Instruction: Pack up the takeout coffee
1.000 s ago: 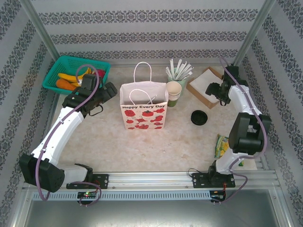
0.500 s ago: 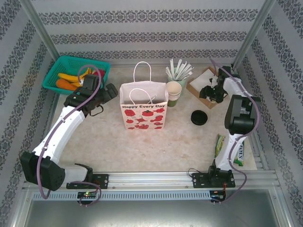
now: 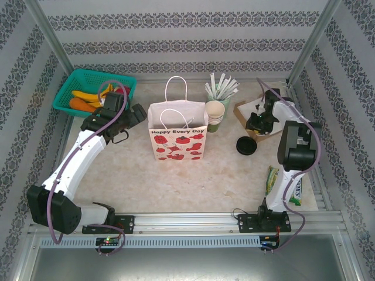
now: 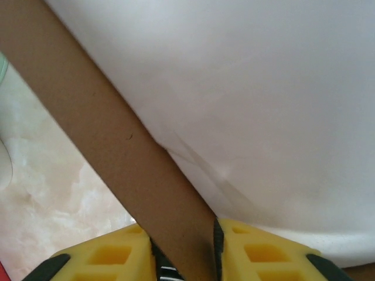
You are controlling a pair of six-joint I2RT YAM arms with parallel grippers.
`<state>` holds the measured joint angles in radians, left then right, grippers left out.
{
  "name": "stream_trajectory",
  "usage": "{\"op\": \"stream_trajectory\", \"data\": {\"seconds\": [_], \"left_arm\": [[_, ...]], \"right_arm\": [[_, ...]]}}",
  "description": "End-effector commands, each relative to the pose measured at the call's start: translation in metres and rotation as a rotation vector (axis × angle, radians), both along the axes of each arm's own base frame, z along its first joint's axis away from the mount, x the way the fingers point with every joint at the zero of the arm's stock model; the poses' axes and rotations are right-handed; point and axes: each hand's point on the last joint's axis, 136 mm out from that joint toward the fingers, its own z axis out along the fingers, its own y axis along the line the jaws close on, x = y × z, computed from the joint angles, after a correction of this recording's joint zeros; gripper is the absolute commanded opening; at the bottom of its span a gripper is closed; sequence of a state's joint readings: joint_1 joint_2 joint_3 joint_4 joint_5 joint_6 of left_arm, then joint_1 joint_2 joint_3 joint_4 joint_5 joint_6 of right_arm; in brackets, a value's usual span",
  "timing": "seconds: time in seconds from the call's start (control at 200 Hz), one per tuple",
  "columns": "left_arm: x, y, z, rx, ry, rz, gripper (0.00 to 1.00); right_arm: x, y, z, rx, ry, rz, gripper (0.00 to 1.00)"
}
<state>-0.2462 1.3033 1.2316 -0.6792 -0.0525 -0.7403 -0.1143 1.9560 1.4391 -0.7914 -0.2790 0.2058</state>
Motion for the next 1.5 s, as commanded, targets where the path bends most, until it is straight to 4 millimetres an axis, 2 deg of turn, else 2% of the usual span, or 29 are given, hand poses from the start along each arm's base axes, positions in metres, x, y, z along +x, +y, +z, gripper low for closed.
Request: {"op": "stream_trajectory", "data": {"seconds": [0.0, 0.075, 0.37, 0.64, 0.764, 0.854, 0.934, 1.039, 1.109, 1.144, 1.219, 1.289, 1.334, 1.394, 1.494], "left_arm": [[0.001, 0.003, -0.008, 0.013, 0.006, -0.013, 1.00], [-0.001, 0.005, -0.009, 0.022, 0.009, -0.013, 1.00], [-0.005, 0.007, -0.013, 0.037, 0.013, -0.021, 1.00], [-0.004, 0.002, -0.016, 0.018, 0.019, -0.032, 1.00], [-0.002, 0.000, -0.018, 0.008, 0.025, -0.032, 1.00], [-0.001, -0.002, -0.019, 0.000, 0.030, -0.037, 1.00], [0.001, -0.003, -0.020, -0.005, 0.032, -0.038, 1.00], [0.003, -0.006, -0.020, -0.020, 0.030, -0.046, 1.00], [0.005, -0.009, -0.018, -0.033, 0.019, -0.054, 1.00], [0.006, -0.009, -0.017, -0.037, 0.011, -0.056, 1.00], [0.007, -0.008, -0.014, -0.031, -0.001, -0.053, 1.00], [0.008, -0.007, -0.011, -0.028, -0.012, -0.048, 0.99], [0.009, -0.007, -0.007, -0.031, -0.028, -0.047, 1.00], [0.010, -0.007, -0.003, -0.041, -0.049, -0.041, 1.00], [0.011, -0.006, 0.004, -0.054, -0.093, -0.029, 1.00]], "right_arm": [[-0.006, 0.001, 0.005, -0.071, 0.011, -0.099, 0.28], [-0.007, 0.007, 0.005, -0.086, 0.019, -0.151, 0.25], [-0.004, 0.057, 0.011, -0.025, -0.013, -0.169, 0.28], [-0.010, 0.102, 0.019, 0.060, -0.019, -0.068, 0.28], [-0.017, 0.114, 0.023, 0.075, -0.015, -0.032, 0.29], [-0.019, 0.118, 0.032, 0.086, -0.033, -0.012, 0.33], [-0.019, 0.110, 0.043, 0.050, -0.061, -0.011, 0.42], [-0.018, 0.084, 0.057, -0.019, -0.113, -0.048, 0.56], [-0.016, 0.069, 0.063, -0.013, -0.156, -0.076, 0.60], [-0.015, 0.063, 0.065, -0.003, -0.171, -0.095, 0.69], [-0.016, 0.044, 0.061, -0.024, -0.166, -0.137, 0.80], [-0.016, 0.023, 0.054, -0.101, -0.154, -0.172, 0.85], [-0.016, 0.012, 0.049, -0.161, -0.152, -0.182, 0.97], [-0.016, -0.003, 0.042, -0.238, -0.138, -0.194, 0.98], [-0.012, -0.009, 0.029, -0.280, -0.109, -0.170, 0.98]]}}
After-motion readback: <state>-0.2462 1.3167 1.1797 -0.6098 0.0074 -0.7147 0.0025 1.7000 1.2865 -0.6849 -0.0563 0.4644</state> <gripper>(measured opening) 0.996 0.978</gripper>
